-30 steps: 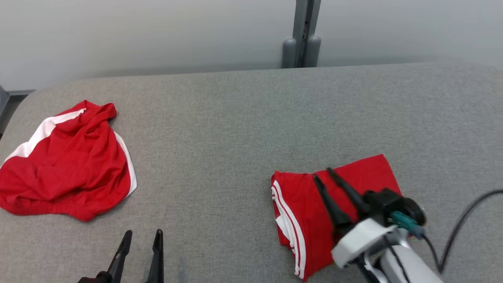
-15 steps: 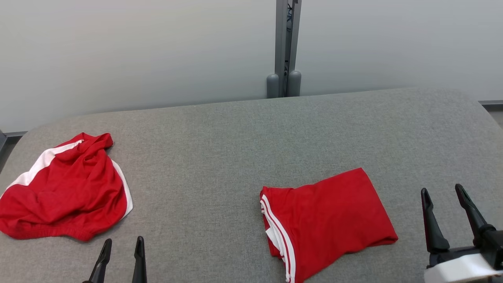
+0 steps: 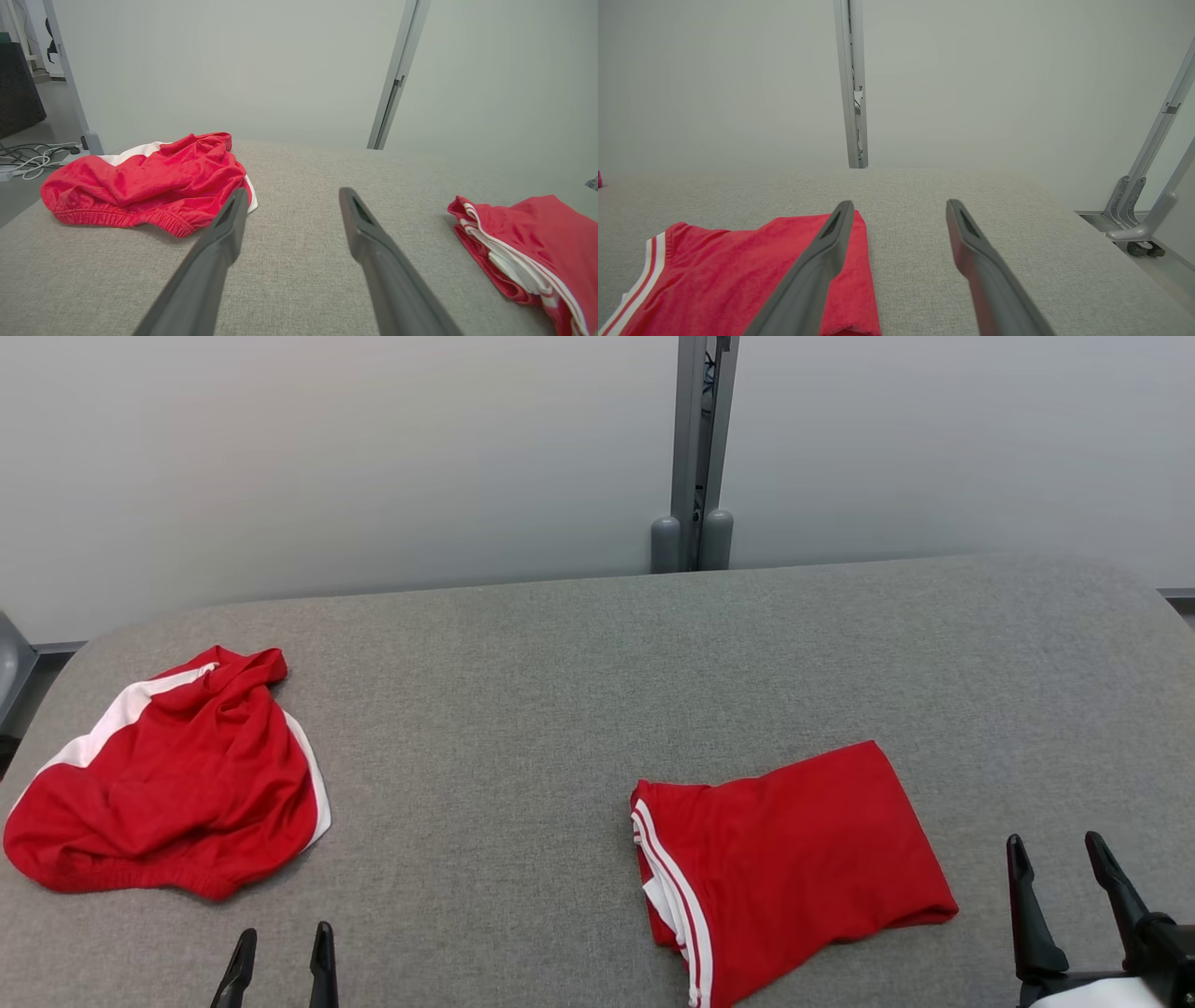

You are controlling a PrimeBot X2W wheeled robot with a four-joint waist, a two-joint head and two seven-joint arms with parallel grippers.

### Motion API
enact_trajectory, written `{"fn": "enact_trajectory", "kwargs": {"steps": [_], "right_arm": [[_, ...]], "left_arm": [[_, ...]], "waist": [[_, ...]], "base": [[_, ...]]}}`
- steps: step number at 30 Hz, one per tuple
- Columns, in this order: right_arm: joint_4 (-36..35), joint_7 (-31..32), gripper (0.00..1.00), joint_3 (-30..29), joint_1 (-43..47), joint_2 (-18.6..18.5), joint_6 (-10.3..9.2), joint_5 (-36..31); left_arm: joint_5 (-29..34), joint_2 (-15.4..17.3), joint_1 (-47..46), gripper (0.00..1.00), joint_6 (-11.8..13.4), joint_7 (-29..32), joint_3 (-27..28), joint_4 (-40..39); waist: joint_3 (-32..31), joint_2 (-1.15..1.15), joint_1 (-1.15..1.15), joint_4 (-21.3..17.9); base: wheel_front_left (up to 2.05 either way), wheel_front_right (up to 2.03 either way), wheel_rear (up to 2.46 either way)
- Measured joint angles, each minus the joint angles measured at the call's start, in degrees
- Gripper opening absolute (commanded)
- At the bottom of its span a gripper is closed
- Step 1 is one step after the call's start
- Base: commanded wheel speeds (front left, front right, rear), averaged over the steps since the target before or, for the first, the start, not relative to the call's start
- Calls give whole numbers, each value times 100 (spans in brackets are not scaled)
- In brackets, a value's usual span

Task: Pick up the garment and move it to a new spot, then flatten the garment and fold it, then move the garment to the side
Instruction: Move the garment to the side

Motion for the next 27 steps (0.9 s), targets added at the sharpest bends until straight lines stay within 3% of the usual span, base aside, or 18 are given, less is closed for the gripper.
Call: {"fn": "enact_trajectory", "kwargs": {"steps": [4, 6, 8, 12, 15, 17, 22, 27], "right_arm": [[287, 21, 100, 78, -64, 21, 0, 234], [296, 403, 100, 281, -275, -36, 1, 558], [141, 1124, 100, 320, -780, -187, 0, 937], [101, 3182, 100, 861, -1379, -787, 0, 1410], [270, 4073, 100, 1115, -1863, -1162, 0, 1630], [481, 4278, 100, 1206, -2107, -1260, 0, 1647], [1393, 4547, 100, 1483, -2624, -1094, 0, 1935], [2041, 4528, 100, 1689, -2945, -1115, 0, 1997]], "left_arm": [[0, 0, -9, 100, -8, 0, -9, -18], [-2, -1, -12, 100, -4, -1, 0, -54], [9, 1, -20, 100, -34, -1, -34, -67], [59, 0, -197, 100, -71, -1, -68, -107], [78, -1, -403, 100, -129, 0, -96, -91], [94, 0, -520, 100, -142, -1, -109, -64], [103, 4, -735, 100, -192, 0, -134, -11], [159, 1, -839, 100, -233, 0, -146, -8]], "waist": [[25, 0, 0, 41], [66, 0, 0, 35], [125, 0, 0, 17], [346, 0, 0, 11], [573, 0, 0, 35], [725, 0, 0, 69], [1073, 0, 0, 226], [1218, 0, 0, 378]], "base": [[0, 0, 0], [0, 0, 0], [0, 0, 0], [0, 0, 0], [0, 0, 0], [0, 0, 0], [0, 0, 0], [0, 0, 0]]}}
